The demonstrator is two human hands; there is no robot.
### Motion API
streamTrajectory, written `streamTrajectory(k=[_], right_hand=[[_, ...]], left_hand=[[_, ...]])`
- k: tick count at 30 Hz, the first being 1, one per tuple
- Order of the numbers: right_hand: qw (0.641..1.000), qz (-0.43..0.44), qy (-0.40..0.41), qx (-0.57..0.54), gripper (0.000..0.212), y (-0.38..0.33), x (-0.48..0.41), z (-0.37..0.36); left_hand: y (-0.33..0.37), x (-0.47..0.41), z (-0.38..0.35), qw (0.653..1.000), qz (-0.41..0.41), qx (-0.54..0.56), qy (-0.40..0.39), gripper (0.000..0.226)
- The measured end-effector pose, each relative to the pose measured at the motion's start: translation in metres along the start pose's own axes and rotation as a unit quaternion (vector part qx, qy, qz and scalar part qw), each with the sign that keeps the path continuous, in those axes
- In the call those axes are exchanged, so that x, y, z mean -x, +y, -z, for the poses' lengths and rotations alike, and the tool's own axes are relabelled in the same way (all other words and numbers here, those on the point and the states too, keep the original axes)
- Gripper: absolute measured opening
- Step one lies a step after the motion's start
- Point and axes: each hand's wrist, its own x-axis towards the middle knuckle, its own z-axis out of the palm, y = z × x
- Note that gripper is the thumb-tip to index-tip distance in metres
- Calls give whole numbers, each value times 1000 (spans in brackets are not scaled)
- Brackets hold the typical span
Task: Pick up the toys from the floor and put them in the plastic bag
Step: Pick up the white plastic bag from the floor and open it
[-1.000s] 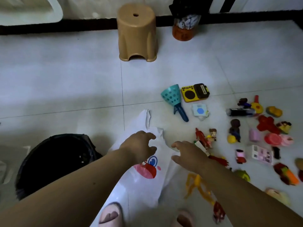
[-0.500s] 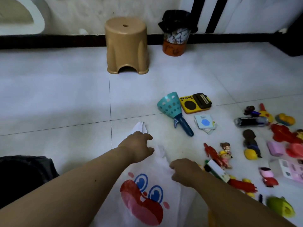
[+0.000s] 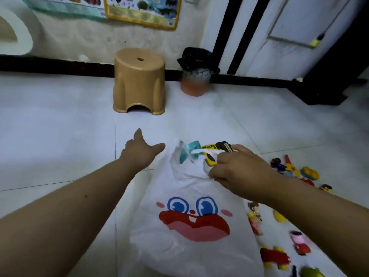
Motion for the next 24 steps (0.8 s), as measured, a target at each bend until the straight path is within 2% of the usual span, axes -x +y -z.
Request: streamTrajectory(k=[1, 3, 7, 9, 12, 15, 19, 20, 21, 23, 24], right_hand=[[1000, -5, 13, 13, 13, 4, 0, 8], [998, -6, 20, 54, 21, 12, -2, 20], [995, 1, 36, 95, 33, 16, -6, 42], [994, 7, 19, 107, 40, 13, -7, 52], [993, 24, 1, 117, 48, 5, 2, 58], [991, 50, 45, 120, 41, -2, 17, 53], [984, 79, 72, 143, 26, -1, 26, 29], [984, 76, 76, 139, 25, 0, 26, 22], [984, 71, 86, 135, 27, 2, 27, 15], [985, 49, 106, 127, 33, 7, 28, 1], [986, 31, 111, 120, 35, 11, 30, -4]], left_hand=[[5, -4, 5, 999, 6, 34, 1, 99], [12, -9, 13, 997, -2, 67, -22, 96], [27, -17, 15, 994, -30, 59, -91, 92], [35, -20, 12, 991, -39, 61, -113, 95], [44, -20, 8, 990, -61, 75, -100, 97], [51, -19, 11, 987, -90, 117, -71, 100], [69, -12, 7, 974, -113, 172, -93, 103], [73, -11, 3, 981, -112, 133, -87, 97], [77, -11, -3, 988, -116, 72, -73, 83], [82, -11, -13, 991, -128, -6, -30, 37], [82, -10, -17, 992, -126, -10, -17, 23]])
